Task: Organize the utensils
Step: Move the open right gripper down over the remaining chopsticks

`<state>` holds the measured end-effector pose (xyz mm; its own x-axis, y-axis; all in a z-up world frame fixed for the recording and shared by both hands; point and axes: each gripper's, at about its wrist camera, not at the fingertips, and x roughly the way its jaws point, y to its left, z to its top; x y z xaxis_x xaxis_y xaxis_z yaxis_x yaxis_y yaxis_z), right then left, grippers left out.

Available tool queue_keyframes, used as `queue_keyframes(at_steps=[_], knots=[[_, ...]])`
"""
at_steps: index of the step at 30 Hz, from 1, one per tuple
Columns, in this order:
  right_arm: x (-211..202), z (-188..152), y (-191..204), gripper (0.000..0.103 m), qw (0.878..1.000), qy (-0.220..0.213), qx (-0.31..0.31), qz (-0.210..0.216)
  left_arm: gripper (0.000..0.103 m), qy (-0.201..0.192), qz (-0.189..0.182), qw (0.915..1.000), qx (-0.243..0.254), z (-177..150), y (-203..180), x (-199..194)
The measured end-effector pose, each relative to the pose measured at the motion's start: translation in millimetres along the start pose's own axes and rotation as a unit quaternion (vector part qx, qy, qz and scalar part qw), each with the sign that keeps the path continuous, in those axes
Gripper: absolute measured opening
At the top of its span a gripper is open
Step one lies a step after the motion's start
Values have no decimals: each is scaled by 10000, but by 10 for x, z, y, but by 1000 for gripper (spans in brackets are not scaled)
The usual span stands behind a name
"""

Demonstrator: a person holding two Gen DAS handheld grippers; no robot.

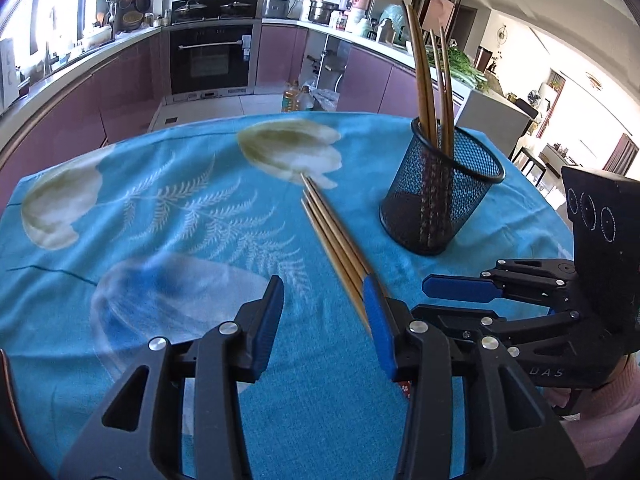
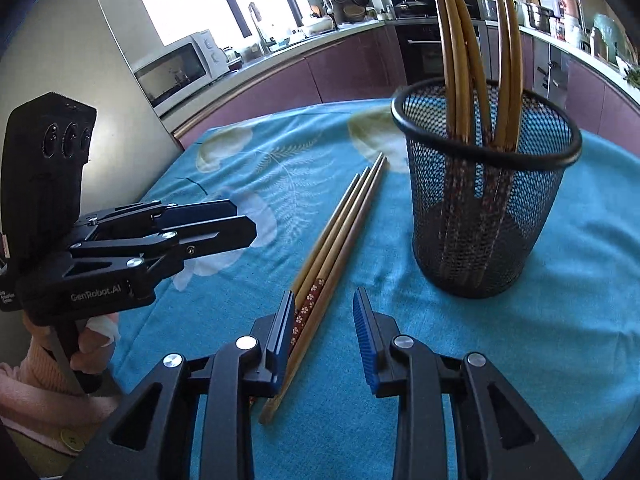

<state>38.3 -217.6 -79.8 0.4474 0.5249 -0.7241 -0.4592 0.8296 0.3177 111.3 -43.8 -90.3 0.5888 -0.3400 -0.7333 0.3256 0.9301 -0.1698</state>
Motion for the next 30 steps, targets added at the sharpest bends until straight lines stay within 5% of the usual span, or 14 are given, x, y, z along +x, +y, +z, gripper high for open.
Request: queue_keyframes(at_steps=[30], knots=[[127,-36,-7,24,9995,121,-35,-290,41,452,67,9988,180,-97,-121,424]])
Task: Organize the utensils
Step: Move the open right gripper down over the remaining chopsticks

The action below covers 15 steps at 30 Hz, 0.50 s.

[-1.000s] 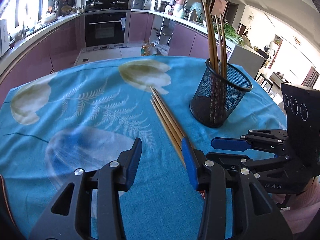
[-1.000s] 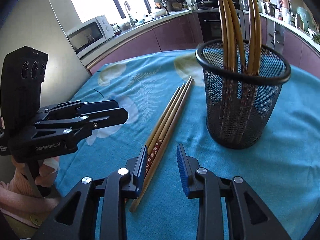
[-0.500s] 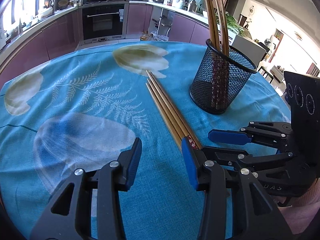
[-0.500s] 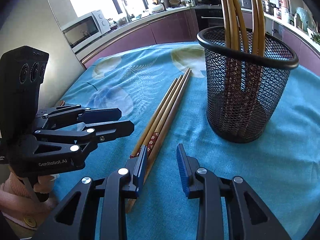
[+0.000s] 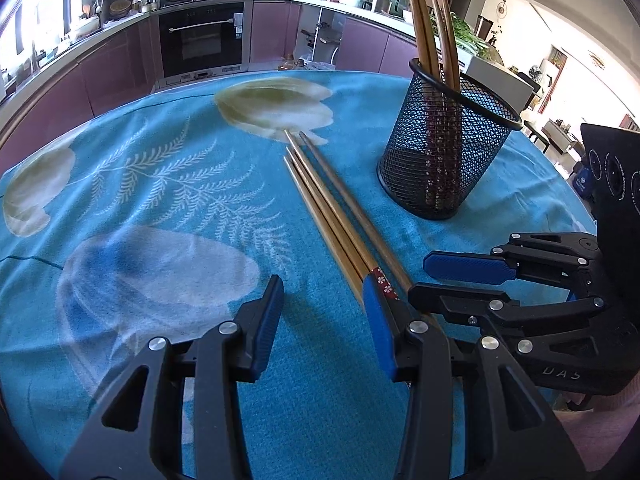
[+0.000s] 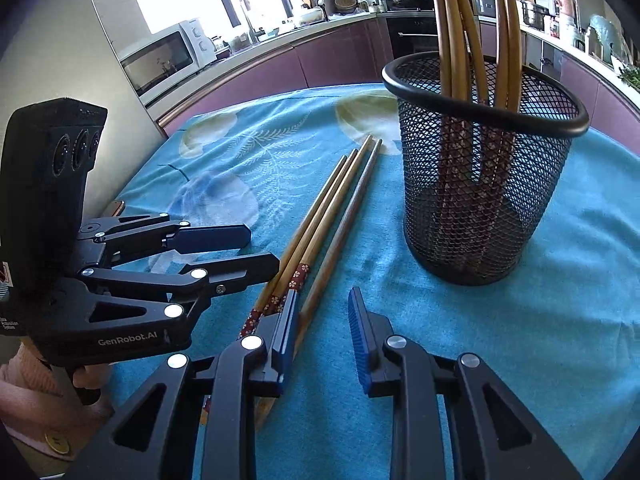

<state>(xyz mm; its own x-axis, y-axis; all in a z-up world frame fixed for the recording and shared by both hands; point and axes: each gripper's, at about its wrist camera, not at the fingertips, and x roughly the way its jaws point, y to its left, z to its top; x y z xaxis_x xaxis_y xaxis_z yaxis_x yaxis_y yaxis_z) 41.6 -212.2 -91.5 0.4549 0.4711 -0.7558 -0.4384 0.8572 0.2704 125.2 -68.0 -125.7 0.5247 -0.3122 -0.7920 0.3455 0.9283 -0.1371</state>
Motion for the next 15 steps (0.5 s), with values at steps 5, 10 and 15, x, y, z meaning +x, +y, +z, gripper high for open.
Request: queue_keyframes(at_steps=[5,10,15], knots=[[-12,0,-6,24,10000,6,12,4,42,16,31,10000,59,19,-13,25],[5,15,-7,24,10000,2,21,-17,42,17,69,9998,164,43,-37,59],[20,37,-29,23,10000,0,17,-39,39,21,129,9997,221,70,-31,87]])
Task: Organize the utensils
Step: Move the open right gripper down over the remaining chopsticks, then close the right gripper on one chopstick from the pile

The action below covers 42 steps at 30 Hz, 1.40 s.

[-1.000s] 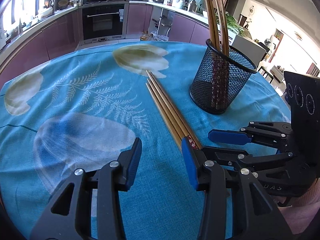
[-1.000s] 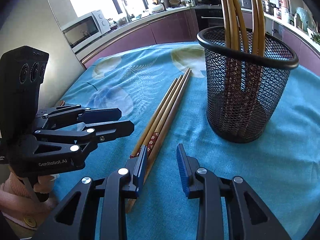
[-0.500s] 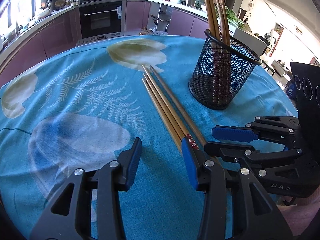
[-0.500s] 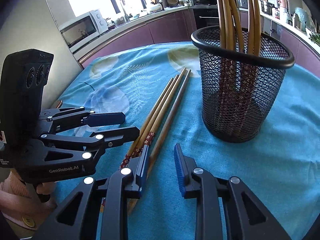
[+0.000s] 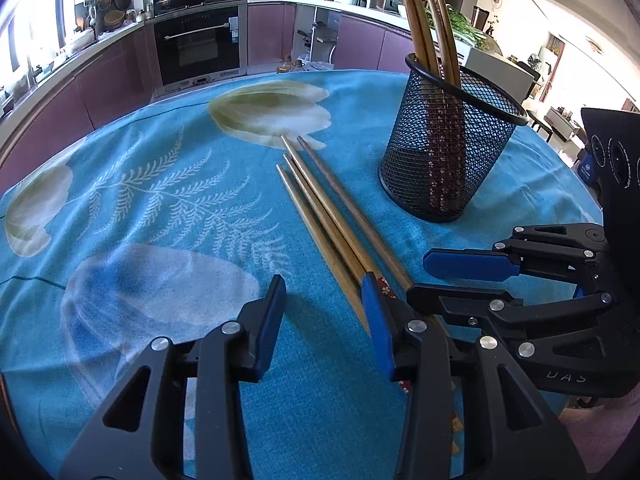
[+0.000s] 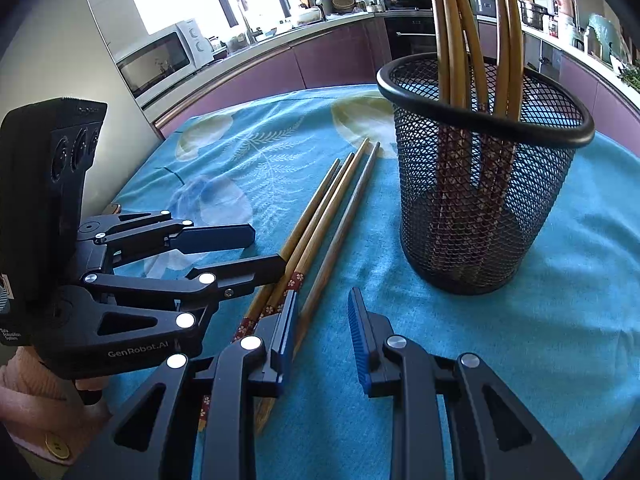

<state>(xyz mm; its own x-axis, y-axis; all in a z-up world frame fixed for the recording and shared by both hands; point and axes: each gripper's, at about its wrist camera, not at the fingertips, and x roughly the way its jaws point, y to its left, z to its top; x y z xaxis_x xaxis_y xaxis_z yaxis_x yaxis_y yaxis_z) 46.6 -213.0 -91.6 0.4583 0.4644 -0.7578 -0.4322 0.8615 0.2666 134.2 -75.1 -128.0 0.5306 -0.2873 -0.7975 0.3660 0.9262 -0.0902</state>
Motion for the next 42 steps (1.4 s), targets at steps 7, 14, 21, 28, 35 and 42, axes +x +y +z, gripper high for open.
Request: queue_keyframes(at_steps=[7,14,21,28,35,42], knots=[[33,60,-22,23,10000,-26,21,-68,32,33,93,9999,90,25,1,51],[138,179,-30,23,9998,-79,64,-182,23,85,69,9999,49,106,89,103],[220,247,-36,18,9993,-154,201,-284,16,102,95,9999,-56,183,140,146],[191,224,-141,8,9982,-197,549,-114,11,63,125,9995,-297,158,158,121],[89,197,-186,6,9969,-293,727,26,8,11,29,9983,-575,115,227,1],[0,184,-106,6,9981,-292,515,185,8,-24,-170,9988,-465,67,153,-81]])
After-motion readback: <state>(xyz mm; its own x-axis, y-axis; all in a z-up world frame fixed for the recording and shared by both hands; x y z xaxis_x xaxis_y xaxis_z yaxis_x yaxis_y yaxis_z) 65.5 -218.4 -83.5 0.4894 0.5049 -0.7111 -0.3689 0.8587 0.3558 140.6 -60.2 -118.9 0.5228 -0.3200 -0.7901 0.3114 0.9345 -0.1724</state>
